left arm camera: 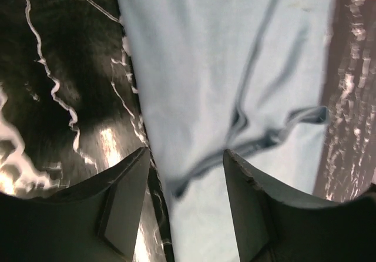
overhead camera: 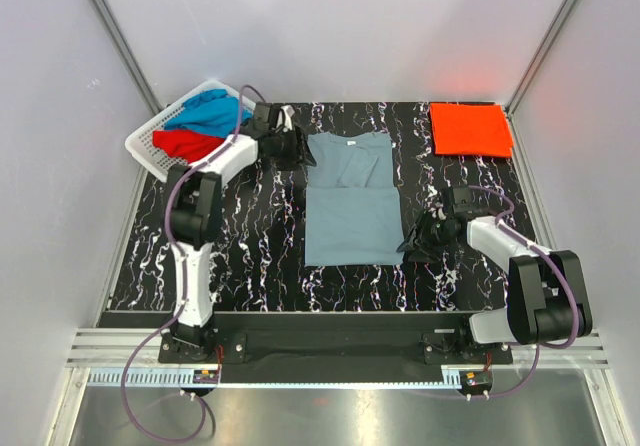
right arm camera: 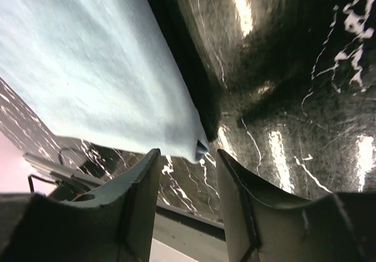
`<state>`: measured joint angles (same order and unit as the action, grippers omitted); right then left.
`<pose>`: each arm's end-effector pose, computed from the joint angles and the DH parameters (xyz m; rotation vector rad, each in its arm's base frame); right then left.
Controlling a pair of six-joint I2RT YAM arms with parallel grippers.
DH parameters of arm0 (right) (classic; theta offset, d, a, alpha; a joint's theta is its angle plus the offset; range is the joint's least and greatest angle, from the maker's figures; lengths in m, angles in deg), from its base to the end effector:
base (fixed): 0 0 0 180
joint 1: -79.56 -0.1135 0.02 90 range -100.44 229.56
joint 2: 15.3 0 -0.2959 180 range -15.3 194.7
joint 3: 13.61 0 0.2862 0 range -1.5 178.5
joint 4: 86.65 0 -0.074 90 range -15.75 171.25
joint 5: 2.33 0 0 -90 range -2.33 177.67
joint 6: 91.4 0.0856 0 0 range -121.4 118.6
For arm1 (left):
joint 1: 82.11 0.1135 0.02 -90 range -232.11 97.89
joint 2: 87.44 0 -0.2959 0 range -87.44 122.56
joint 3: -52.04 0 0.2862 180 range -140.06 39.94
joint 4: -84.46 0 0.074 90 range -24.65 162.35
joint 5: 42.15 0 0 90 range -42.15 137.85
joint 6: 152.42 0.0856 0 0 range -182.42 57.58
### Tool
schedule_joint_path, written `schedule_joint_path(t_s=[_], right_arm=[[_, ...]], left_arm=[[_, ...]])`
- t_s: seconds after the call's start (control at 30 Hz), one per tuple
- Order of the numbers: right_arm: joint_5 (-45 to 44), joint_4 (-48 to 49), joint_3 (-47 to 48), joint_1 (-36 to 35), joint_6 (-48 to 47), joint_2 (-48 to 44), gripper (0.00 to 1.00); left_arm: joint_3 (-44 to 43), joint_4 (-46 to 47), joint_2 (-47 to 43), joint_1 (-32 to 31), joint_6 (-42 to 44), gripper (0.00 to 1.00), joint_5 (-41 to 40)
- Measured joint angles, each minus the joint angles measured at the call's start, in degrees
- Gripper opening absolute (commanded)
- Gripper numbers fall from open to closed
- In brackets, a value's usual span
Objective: Fold and stack the t-shirts
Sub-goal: Fold the tshirt
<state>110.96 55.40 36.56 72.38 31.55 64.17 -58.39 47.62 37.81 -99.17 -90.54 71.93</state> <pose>0.2681 0.0679 0.1236 0.5142 2.7713 0.7395 0.5269 -0.1982 0.1626 -0.0576 2.5601 -0.8439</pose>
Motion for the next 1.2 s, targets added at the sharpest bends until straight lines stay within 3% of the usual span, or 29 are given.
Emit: schedule_joint_path(t_s=[0.27, 0.47, 0.53, 0.63, 0.9, 1.13, 1.2], right_arm=[[3.1, -0.5, -0.1, 0.0, -1.3, 2.1, 0.38], [3.2, -0.1, -1.3, 0.0, -0.9, 3.3, 0.32], [3.2, 0.2, -1.8, 0.0, -0.6, 3.3, 0.32], [3.2, 0.7, -2.7, 0.0, 0.3, 3.3, 0.42], [3.6, 1.0, -3.0, 0.0, 1.5, 3.3, 0.37], [3.0, 1.1, -3.4, 0.0, 1.9, 3.3, 0.25], [2.9, 1.2, -3.6, 0.0, 1.9, 3.3, 0.19]], left_arm=[[21.2, 2.4, -24.1, -0.6, 0.8, 0.63, -0.3], [43.6, 6.3, -35.7, -7.0, -0.3, 0.65, 0.3], [50.3, 8.0, -37.7, -9.4, -1.4, 0.66, 1.3], [57.6, 8.9, -39.9, -10.8, -2.9, 0.66, 1.4], [60.8, 14.9, -40.8, -11.6, -5.5, 0.64, 2.0], [60.9, 17.7, -38.1, -12.4, -7.5, 0.41, 2.1], [60.8, 17.6, -37.6, -12.9, -7.7, 0.27, 1.5]])
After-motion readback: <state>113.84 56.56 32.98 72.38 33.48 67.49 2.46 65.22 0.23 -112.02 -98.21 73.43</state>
